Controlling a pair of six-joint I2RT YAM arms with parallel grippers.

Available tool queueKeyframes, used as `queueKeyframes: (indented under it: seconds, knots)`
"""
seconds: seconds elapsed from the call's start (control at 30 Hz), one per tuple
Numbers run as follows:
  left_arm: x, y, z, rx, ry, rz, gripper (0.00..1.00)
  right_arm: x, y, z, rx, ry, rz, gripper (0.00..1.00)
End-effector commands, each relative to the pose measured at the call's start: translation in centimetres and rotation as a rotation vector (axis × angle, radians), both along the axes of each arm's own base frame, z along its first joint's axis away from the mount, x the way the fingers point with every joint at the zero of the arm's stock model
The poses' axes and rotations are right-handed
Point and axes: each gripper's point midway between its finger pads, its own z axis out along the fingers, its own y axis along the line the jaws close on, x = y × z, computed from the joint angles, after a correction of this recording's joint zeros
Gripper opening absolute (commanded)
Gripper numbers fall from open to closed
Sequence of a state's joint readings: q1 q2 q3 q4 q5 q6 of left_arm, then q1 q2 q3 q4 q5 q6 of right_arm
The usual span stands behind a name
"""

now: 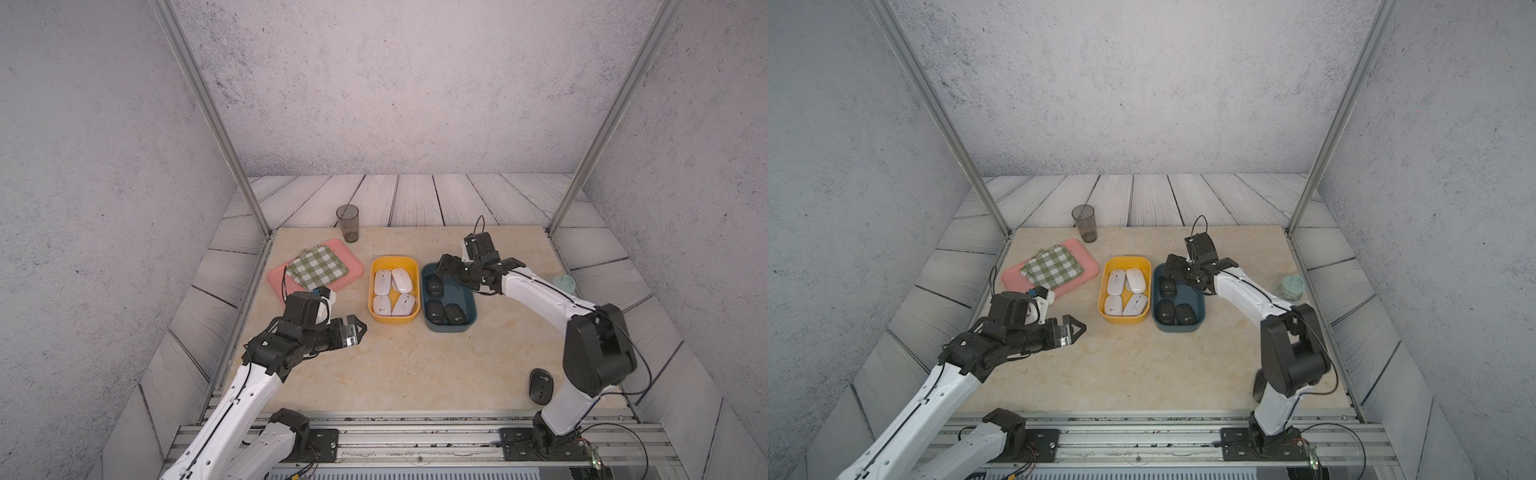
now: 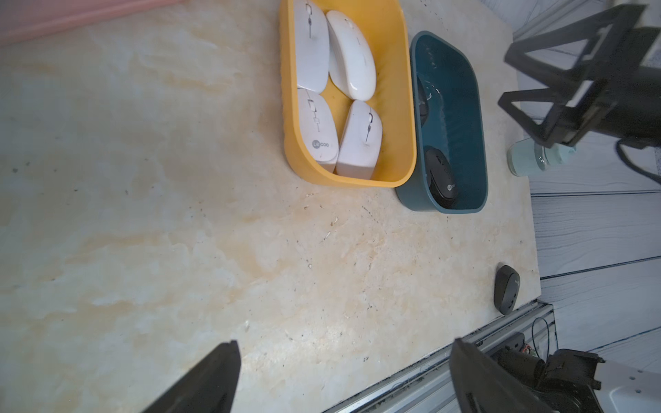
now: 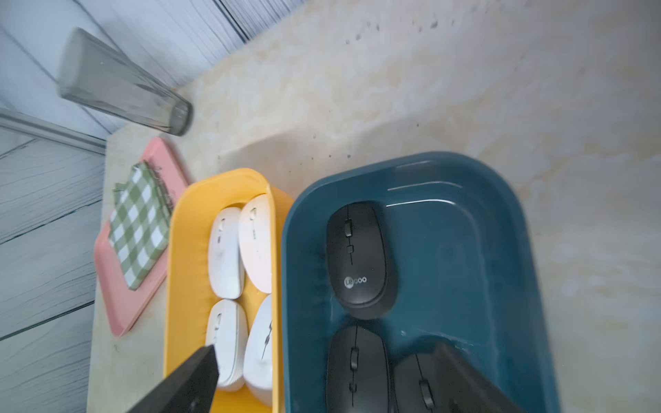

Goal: Place the mice by color into the storage box
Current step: Place the mouse in the storage box.

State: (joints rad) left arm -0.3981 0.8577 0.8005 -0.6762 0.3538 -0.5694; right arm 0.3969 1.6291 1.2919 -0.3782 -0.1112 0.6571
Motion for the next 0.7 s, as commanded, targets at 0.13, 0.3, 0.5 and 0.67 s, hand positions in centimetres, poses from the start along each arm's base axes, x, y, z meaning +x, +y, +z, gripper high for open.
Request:
queueKeyframes:
  seconds: [0.13,0.3,0.5,0.67]
  knots:
    - [0.4,-4.5,1.5,0.048,-0.109,-0.129,0.98,-8.8,-15.1,-2.1,-0.242,0.205,-0.182,0.99]
    - [-0.2,-7.4,0.7,0.048,-0.098,-0.22,0.98,-13.9,-22.1,-6.4,-0.131,0.405,-0.363,0.99]
    - [-0.2,-8.3,0.3,0.042,-0.092,-0.252,0.98,-17.1,-25.4,-10.2,-0.025,0.566,-0.505,0.99]
    - [-0.4,-8.1,-0.2,0.049,-0.09,-0.258,0.98,-19.3,-24.9,-12.8,0.053,0.654,-0.557,0.99]
